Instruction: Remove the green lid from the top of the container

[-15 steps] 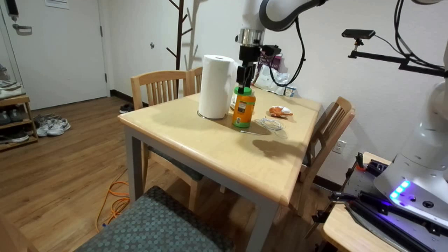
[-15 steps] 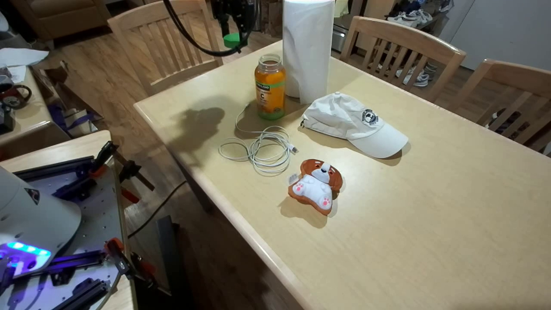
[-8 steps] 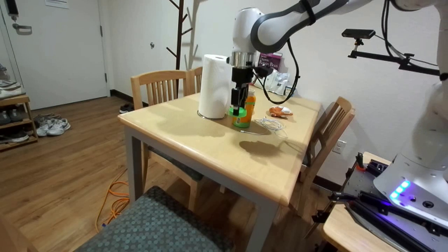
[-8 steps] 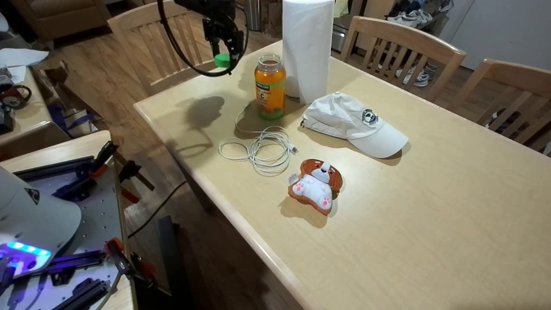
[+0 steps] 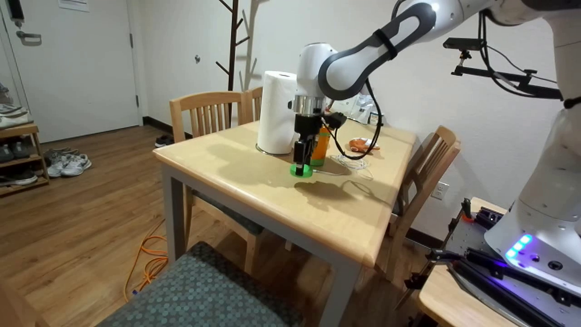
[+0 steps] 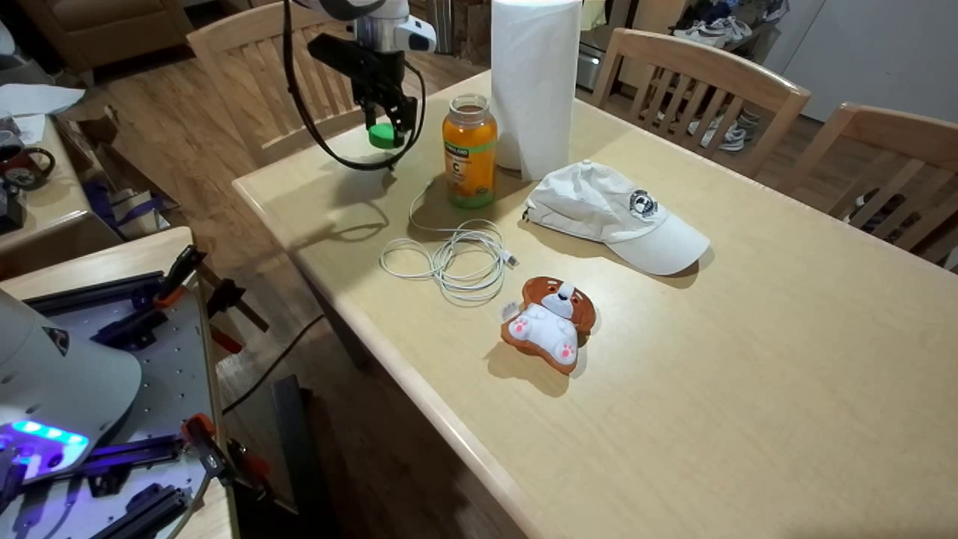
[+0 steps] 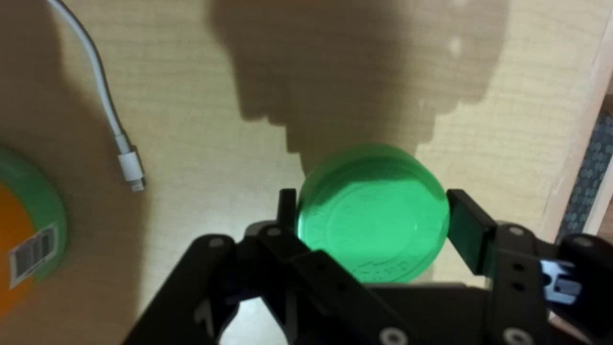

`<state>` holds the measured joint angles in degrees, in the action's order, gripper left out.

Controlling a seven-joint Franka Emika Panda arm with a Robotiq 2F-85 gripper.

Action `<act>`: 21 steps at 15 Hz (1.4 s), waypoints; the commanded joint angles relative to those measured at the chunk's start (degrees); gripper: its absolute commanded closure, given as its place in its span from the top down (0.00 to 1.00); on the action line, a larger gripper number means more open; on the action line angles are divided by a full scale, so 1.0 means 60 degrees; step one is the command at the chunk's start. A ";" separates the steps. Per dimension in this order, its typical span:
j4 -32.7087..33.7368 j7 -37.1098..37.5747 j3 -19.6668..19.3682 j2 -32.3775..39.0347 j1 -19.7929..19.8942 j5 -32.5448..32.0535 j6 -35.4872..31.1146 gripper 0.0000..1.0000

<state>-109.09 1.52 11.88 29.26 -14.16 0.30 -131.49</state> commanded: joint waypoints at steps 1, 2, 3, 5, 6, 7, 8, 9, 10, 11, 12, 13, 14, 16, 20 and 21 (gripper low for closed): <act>-0.0095 -0.0530 0.0116 0.0331 0.0129 0.0234 -0.0256 0.51; -0.0098 -0.0648 0.0128 0.0429 0.0156 0.0226 -0.0282 0.51; -0.0118 -0.0796 0.0140 0.0506 0.0180 0.0205 -0.0380 0.51; -0.0080 -0.0982 0.0161 0.0632 0.0204 0.0189 -0.0388 0.51; -0.0066 -0.1032 0.0168 0.0662 0.0213 0.0199 -0.0412 0.94; -0.0056 -0.1055 0.0163 0.0658 0.0215 0.0196 -0.0402 0.95; -0.0049 -0.1083 0.0171 0.0630 0.0225 0.0199 -0.0365 1.00; -0.0045 -0.1074 0.0167 0.0587 0.0219 0.0197 -0.0355 1.00; -0.0023 -0.1035 0.0187 0.0514 0.0213 0.0233 -0.0318 1.00; 0.0039 -0.0932 0.0149 0.0460 0.0147 0.0158 -0.0227 1.00; 0.0154 -0.0885 0.0195 0.0377 0.0130 0.0211 -0.0019 1.00; 0.0234 -0.0854 0.0224 0.0300 0.0106 0.0220 0.0080 1.00; 0.0328 -0.0755 0.0240 0.0188 0.0029 0.0176 0.0205 1.00; 0.0454 -0.0732 0.0311 -0.0032 -0.0110 0.0089 0.0198 1.00; 0.0749 -0.0194 -0.0009 -0.0519 -0.0740 -0.0793 0.0595 1.00; 0.0757 0.0139 -0.0192 -0.0630 -0.0946 -0.1218 0.0839 1.00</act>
<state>-104.77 -1.85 13.11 28.04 -16.93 -1.71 -130.48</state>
